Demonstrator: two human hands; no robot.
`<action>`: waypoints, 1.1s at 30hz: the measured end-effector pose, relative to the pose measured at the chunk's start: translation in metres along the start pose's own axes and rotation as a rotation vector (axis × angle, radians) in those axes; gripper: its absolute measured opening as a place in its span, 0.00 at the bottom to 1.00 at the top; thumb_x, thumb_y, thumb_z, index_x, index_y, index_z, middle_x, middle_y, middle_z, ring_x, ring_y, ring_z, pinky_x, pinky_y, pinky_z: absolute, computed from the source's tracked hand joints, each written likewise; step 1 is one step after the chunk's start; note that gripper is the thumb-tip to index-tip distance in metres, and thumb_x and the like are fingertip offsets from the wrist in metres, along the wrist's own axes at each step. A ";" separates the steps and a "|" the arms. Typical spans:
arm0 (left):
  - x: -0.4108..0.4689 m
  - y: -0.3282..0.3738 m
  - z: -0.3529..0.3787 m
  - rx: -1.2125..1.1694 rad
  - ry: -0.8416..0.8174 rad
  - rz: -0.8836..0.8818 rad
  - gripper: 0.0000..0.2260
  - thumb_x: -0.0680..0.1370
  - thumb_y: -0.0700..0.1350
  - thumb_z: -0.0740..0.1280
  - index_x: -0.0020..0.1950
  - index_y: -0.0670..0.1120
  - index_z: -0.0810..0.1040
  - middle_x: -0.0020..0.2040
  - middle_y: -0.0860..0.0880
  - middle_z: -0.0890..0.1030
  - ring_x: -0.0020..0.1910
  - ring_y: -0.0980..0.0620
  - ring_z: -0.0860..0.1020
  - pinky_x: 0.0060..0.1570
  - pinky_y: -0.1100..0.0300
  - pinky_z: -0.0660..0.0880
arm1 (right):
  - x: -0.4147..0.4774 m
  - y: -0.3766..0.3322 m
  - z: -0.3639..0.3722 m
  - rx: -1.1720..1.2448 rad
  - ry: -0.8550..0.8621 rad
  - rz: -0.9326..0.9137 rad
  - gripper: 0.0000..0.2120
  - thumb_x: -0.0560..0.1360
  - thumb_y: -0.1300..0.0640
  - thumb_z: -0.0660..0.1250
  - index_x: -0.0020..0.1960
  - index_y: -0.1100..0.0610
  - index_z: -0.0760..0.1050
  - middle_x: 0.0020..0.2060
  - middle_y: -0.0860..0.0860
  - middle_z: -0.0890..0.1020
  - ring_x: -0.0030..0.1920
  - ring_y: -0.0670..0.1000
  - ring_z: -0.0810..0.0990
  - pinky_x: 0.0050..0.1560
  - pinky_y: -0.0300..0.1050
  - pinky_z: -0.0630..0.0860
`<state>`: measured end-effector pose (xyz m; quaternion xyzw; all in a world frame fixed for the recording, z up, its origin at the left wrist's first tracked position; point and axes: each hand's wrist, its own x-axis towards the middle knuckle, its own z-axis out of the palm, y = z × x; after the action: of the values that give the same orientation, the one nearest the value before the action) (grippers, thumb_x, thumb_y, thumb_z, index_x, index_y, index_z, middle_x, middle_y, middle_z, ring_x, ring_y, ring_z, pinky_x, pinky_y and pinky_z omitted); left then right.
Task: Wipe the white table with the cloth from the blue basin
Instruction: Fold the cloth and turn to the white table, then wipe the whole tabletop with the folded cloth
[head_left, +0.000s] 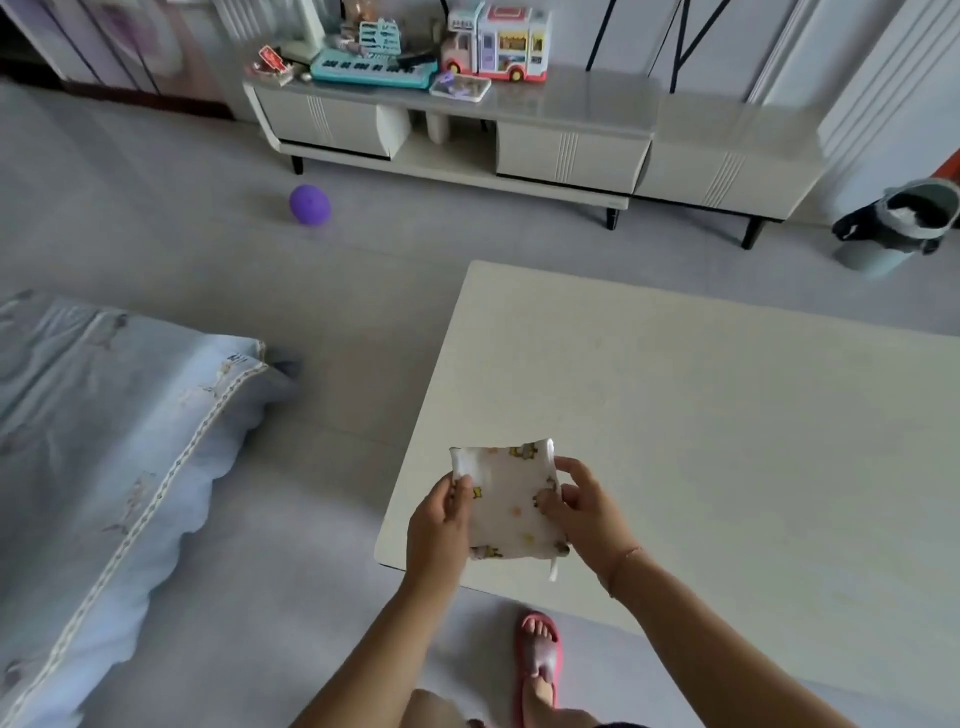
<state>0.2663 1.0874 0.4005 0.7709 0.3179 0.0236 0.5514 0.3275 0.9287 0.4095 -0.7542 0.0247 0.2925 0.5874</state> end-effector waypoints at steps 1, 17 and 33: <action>0.006 -0.010 -0.001 0.016 -0.005 -0.026 0.12 0.80 0.51 0.60 0.44 0.46 0.77 0.37 0.53 0.81 0.39 0.54 0.77 0.39 0.57 0.72 | 0.007 0.007 0.006 -0.015 -0.024 0.026 0.15 0.77 0.63 0.62 0.59 0.48 0.70 0.40 0.61 0.77 0.39 0.55 0.75 0.38 0.53 0.77; 0.111 -0.189 -0.026 0.363 -0.401 -0.174 0.14 0.82 0.52 0.52 0.63 0.57 0.72 0.52 0.56 0.81 0.47 0.50 0.79 0.48 0.55 0.75 | 0.085 0.144 0.142 -0.042 0.116 0.356 0.28 0.74 0.71 0.61 0.70 0.52 0.63 0.44 0.54 0.77 0.42 0.52 0.77 0.43 0.45 0.78; 0.187 -0.295 -0.002 0.890 -0.193 0.420 0.24 0.78 0.45 0.52 0.72 0.37 0.64 0.73 0.40 0.64 0.72 0.42 0.65 0.71 0.45 0.61 | 0.162 0.231 0.245 -1.043 0.235 0.033 0.27 0.78 0.43 0.47 0.76 0.49 0.50 0.76 0.52 0.48 0.76 0.55 0.45 0.72 0.58 0.41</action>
<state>0.2779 1.2420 0.0872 0.9774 0.0825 -0.0751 0.1795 0.2727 1.1275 0.0985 -0.9731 -0.0464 0.1890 0.1231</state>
